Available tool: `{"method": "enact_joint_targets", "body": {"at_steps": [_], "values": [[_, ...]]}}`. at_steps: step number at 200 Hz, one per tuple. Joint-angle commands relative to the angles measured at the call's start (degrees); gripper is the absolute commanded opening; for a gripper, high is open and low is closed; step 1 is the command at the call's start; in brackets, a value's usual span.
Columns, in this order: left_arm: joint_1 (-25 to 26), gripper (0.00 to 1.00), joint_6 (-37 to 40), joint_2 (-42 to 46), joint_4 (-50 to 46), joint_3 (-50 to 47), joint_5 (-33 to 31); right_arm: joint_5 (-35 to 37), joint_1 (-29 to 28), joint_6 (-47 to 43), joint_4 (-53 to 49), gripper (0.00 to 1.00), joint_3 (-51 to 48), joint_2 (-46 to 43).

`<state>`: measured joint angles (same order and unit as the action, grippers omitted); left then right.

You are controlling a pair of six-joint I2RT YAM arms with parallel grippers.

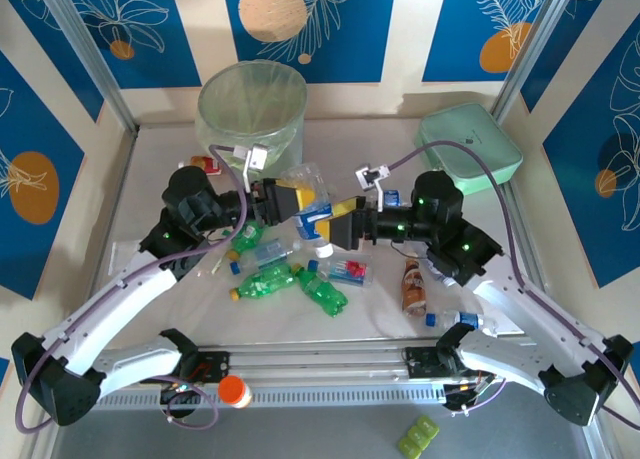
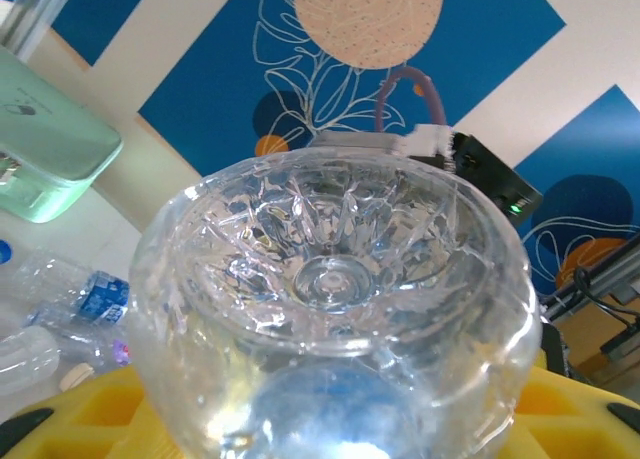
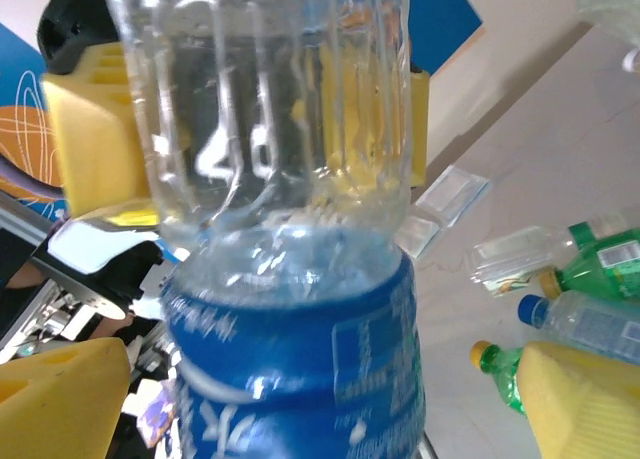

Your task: Put the plastic bottles in the bin

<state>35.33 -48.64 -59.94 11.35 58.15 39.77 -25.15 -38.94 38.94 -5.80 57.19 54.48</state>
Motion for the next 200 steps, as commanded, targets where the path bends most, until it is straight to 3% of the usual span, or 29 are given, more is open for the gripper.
{"method": "enact_joint_targets", "body": {"at_steps": [1,21,62,90,113,126,143,168,200], "values": [[-3.68,0.41,3.61,0.31,-6.14,6.05,-4.35,4.62,1.15,-1.63,-2.97,0.99,-1.05,-4.80],[-8.48,0.40,5.13,-2.19,-13.38,11.44,-9.61,3.18,3.42,-1.50,-3.53,0.99,-1.31,-7.01],[-20.18,0.37,-2.90,-12.84,-13.66,21.26,-14.39,3.88,4.74,-3.55,-8.59,1.00,0.22,-8.51],[-21.81,0.41,0.53,-22.63,-19.49,32.66,-21.21,2.70,5.49,-2.78,-9.58,1.00,0.34,-8.06],[-24.59,0.40,4.33,-32.42,-31.43,48.73,-25.86,1.75,5.63,-1.68,-9.98,0.99,-0.76,-7.89],[-25.05,0.31,6.13,-38.44,-41.64,59.74,-31.72,2.38,5.63,-1.73,-10.53,0.99,-1.50,-8.06],[-25.09,0.24,6.98,-45.72,-48.35,69.36,-35.13,4.10,5.84,-2.07,-11.12,0.99,-2.25,-8.18],[-25.10,0.25,6.61,-53.47,-52.66,76.63,-35.32,5.08,6.07,-3.11,-11.99,0.99,-1.77,-7.56],[-25.07,0.25,7.84,-62.55,-54.94,84.69,-31.14,7.59,6.71,-2.64,-13.98,0.99,-1.11,-6.70]]}}
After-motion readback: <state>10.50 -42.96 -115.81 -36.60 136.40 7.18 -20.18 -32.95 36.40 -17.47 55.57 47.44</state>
